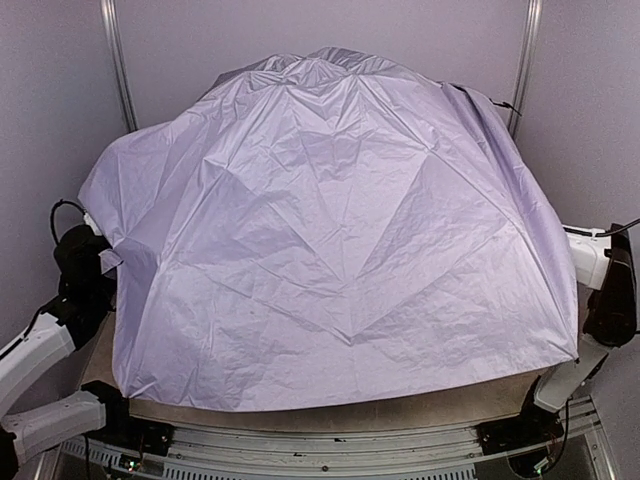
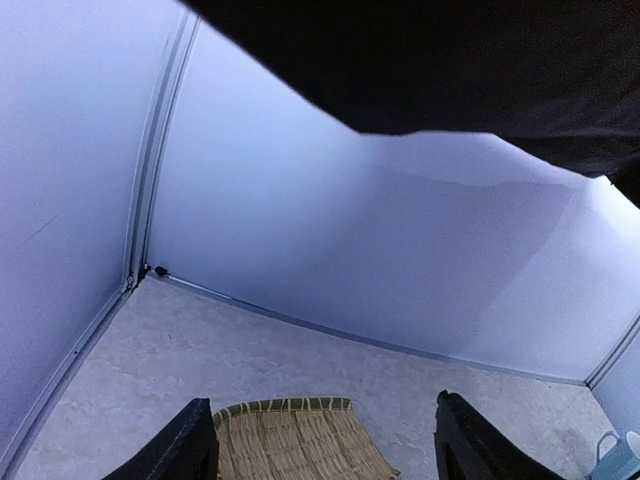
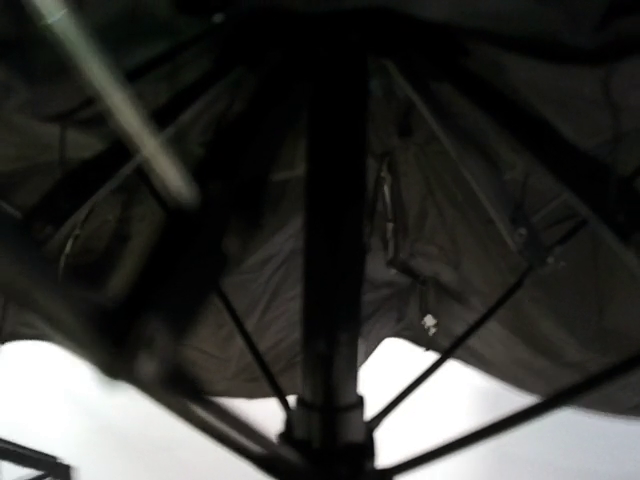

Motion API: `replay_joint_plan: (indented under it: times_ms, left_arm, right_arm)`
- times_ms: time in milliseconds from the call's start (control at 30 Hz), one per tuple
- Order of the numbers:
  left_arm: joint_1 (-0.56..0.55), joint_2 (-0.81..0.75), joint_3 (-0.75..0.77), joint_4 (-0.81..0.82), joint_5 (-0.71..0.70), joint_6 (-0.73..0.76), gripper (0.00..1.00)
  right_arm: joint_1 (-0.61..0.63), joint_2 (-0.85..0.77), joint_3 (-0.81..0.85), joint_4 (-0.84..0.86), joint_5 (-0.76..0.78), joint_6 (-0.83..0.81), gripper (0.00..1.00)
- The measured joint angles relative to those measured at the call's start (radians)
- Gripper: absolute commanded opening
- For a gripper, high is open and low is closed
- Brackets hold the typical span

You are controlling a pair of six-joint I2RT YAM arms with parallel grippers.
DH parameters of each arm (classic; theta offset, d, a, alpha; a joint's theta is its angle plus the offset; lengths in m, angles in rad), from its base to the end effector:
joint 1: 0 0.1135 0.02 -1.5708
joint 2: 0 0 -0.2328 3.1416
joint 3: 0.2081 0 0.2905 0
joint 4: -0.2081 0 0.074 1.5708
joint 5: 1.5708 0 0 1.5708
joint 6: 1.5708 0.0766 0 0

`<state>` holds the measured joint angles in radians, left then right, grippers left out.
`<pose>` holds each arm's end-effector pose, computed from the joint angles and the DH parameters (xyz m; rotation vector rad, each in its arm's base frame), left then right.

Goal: Put away the umbrella

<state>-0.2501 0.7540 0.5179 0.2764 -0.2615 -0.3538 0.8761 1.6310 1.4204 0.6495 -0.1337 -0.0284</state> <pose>0.2845 -0.0522 0.2707 -0.2874 1.5114 -0.2806 0.2868 0.3601 0.4089 -0.6211 0.9967 0.8274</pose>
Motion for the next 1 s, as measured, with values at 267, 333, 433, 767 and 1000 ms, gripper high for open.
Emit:
replay_joint_plan:
  times_ms: [267,333,433,767,1000]
  left_arm:
    - [-0.030,0.062,-0.011,0.050,0.080,-0.004,0.72]
    - [-0.082,0.123,-0.026,0.088,0.101,-0.002,0.72]
    - [-0.180,0.204,-0.090,0.145,0.104,0.010,0.73]
    - [-0.242,0.246,-0.192,0.248,0.108,0.020,0.73]
    - [-0.245,0.241,-0.192,0.269,0.109,0.039,0.75]
  right_arm:
    - [0.015,0.214,-0.274,0.407,-0.119,0.084,0.00]
    - [0.021,0.292,-0.335,0.520,-0.125,0.092,0.00]
    - [0.031,0.402,-0.435,0.576,-0.120,0.097,0.00]
    - [0.030,0.348,-0.479,0.438,-0.068,0.047,0.00]
    - [0.030,0.144,-0.378,0.256,-0.068,-0.034,0.00]
